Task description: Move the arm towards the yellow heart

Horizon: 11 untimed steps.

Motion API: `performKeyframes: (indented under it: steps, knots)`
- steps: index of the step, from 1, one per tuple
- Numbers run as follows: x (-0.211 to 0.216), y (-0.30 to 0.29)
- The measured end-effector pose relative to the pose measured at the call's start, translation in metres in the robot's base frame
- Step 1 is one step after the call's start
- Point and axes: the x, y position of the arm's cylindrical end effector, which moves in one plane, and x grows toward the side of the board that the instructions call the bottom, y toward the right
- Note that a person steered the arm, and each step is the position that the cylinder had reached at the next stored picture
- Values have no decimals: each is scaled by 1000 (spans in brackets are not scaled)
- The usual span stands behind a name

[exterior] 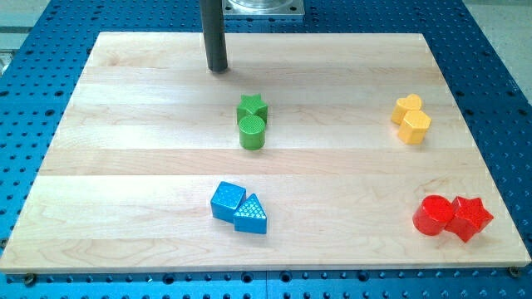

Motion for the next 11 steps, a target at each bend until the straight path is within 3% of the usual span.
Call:
performKeyframes:
  steps: [2, 3, 5, 6, 11]
  knots:
    - [0, 1]
    - [22, 41]
    - [50, 225]
    - [57, 264]
    - [91, 279]
